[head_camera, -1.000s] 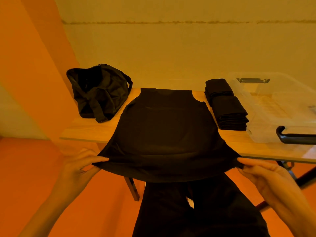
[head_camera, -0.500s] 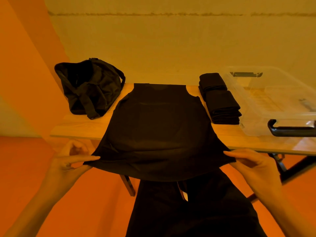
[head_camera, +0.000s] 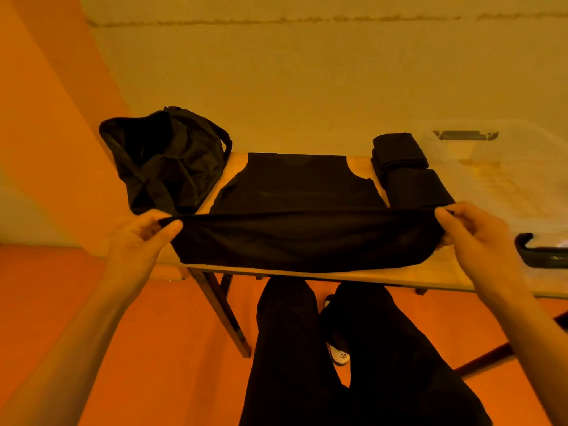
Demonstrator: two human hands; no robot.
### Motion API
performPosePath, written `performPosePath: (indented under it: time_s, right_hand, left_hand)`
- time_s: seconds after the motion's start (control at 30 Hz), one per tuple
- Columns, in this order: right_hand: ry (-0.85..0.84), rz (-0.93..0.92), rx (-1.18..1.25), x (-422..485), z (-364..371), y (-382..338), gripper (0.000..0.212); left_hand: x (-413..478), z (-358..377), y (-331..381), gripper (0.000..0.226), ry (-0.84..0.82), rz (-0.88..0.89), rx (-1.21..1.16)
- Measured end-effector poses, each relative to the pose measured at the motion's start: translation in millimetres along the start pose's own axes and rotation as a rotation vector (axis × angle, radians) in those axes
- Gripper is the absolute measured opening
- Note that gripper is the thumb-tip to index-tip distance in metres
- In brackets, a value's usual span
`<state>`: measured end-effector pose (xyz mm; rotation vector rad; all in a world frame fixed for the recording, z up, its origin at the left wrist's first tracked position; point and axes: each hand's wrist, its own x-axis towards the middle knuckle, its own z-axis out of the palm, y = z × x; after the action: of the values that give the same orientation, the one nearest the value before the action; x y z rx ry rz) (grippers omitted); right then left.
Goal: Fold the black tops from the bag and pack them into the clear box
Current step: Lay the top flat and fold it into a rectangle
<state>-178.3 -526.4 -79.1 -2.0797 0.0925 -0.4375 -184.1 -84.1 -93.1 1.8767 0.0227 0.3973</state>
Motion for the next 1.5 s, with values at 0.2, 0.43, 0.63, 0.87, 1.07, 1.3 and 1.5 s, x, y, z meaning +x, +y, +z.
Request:
performPosePath:
  time_s: [0.2,0.43,0.63,0.87,1.07,1.3,1.5]
  right_hand:
    - [-0.045,0.042,-0.303,113.9,33.3,-10.9,0.028]
    - [-0.052,-0.064,-0.752,223.4,84.1,3.4,0.032]
    - [-0.036,-0.064,-0.905,273.9,122.2,8.6,0.035]
    - [-0.102,0.086,-1.007,291.7,163.3,19.6,0.024]
    - [-0.386,-0.166,-0.916,203.8,187.4,-5.3,0.057]
    - [-0.484,-0.047,-0.938,98.0,200.8,34.1,0.079]
    - [-0.485,-0.062,-0.925,73.7,191.1,34.1,0.078]
  left_hand:
    - [106.3,35.0,-14.2,0.019,0.123,-0.039,-0.007]
    - [219.0,88.9,-41.6,0.032,0.273,-0.030,0.473]
    - [266.4,113.2,-63.5,0.022,0.293,-0.069,0.695]
    - [281.5,133.9,-79.5,0.018,0.173,-0.016,0.821]
    - [197.2,156.8,-54.5,0.053,-0.138,0.195,0.941]
    - [127.7,162.6,-84.7,0.089,-0.411,-0.022,1.219]
    - [99.1,152.8,-77.2,0.093,-0.428,-0.034,1.195]
